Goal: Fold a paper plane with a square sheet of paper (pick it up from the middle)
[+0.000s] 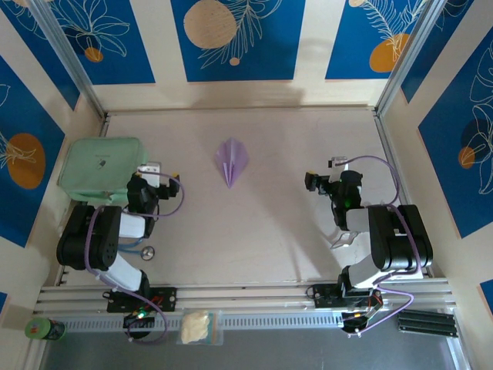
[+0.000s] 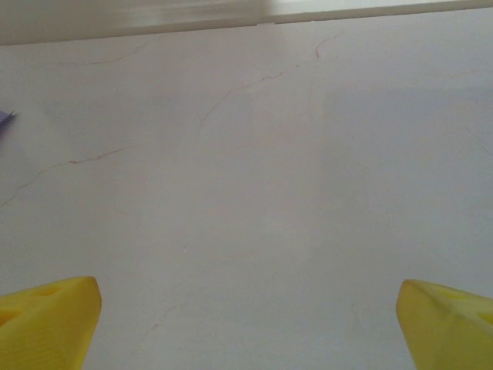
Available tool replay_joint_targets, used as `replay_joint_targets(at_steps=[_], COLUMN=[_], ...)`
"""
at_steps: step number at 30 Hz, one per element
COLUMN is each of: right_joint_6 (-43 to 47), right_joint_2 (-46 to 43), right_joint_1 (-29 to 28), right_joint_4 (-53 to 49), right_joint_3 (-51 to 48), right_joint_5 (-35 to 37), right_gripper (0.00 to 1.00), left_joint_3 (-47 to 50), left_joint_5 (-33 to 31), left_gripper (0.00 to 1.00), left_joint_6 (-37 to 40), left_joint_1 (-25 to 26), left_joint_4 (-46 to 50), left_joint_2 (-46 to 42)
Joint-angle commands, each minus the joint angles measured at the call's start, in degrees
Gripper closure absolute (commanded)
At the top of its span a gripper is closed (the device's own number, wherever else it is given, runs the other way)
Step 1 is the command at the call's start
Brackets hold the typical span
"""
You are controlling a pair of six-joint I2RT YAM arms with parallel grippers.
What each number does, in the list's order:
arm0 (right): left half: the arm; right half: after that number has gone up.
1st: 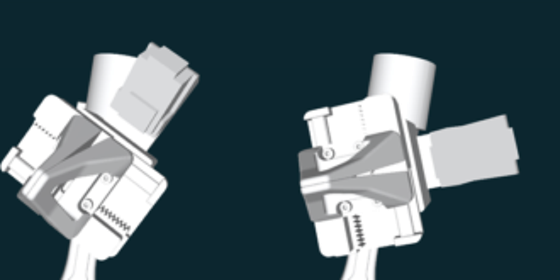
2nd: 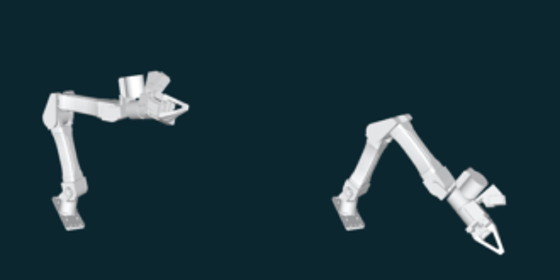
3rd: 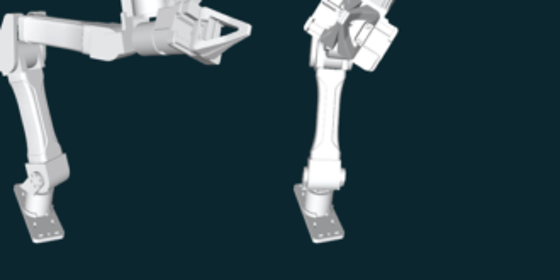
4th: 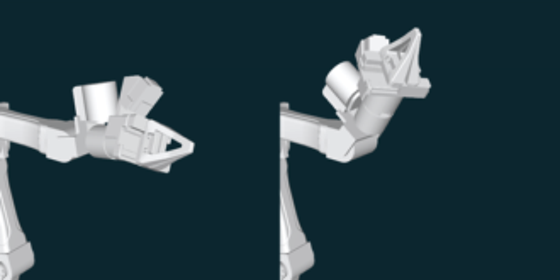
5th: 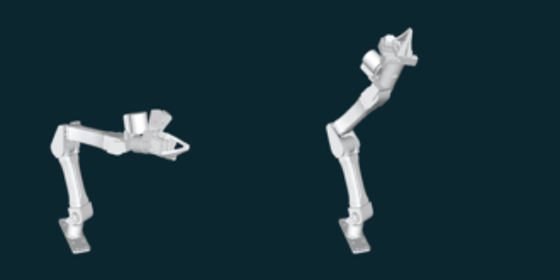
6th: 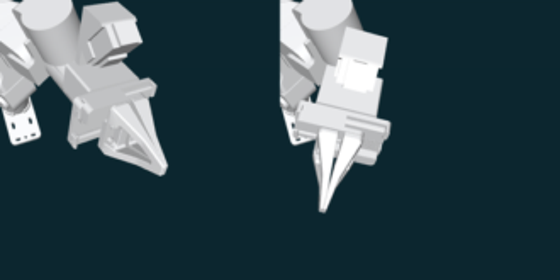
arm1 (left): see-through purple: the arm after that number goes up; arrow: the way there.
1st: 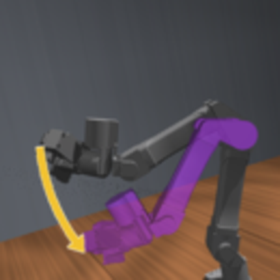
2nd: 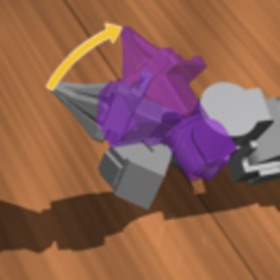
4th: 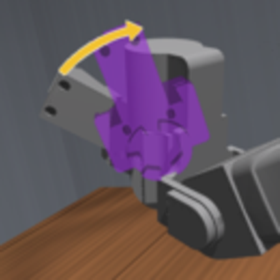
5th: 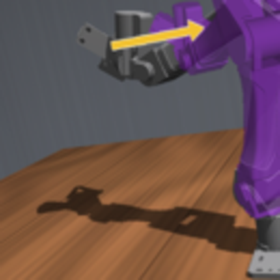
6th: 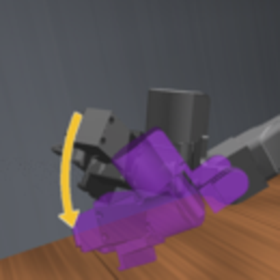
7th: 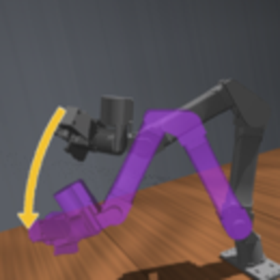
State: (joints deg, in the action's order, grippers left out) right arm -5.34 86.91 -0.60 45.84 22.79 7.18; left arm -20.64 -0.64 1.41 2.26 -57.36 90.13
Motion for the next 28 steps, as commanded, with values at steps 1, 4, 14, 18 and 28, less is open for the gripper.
replay_joint_targets(at_steps=[1,4,14,18,28], right_joint_6=[-0.5,-0.6,-0.6,-0.5,-0.6], right_joint_2=[0.4,0.4,0.4,0.5,0.4], right_joint_1=[0.4,0.4,0.5,0.5,0.5], right_joint_4=[0.1,0.1,0.1,0.1,0.1], right_joint_3=[1.2,1.2,1.3,1.2,1.3], right_joint_5=[-1.9,-1.9,-2.1,-2.1,-2.0], right_gripper=[0.01,0.01,0.01,0.01,0.01], left_joint_3=[-0.1,-1.1,-1.3,-1.4,-1.6], left_joint_5=[0.0,2.3,3.1,3.1,3.1], left_gripper=[0.01,0.01,0.01,0.00,0.00], left_joint_6=[-0.1,0.7,0.9,0.9,0.9], left_joint_1=[-0.1,0.0,0.0,-0.1,0.0], left_joint_4=[2.4,4.0,4.4,4.5,4.9], left_joint_2=[-0.7,-0.6,-0.3,-0.3,-0.3])
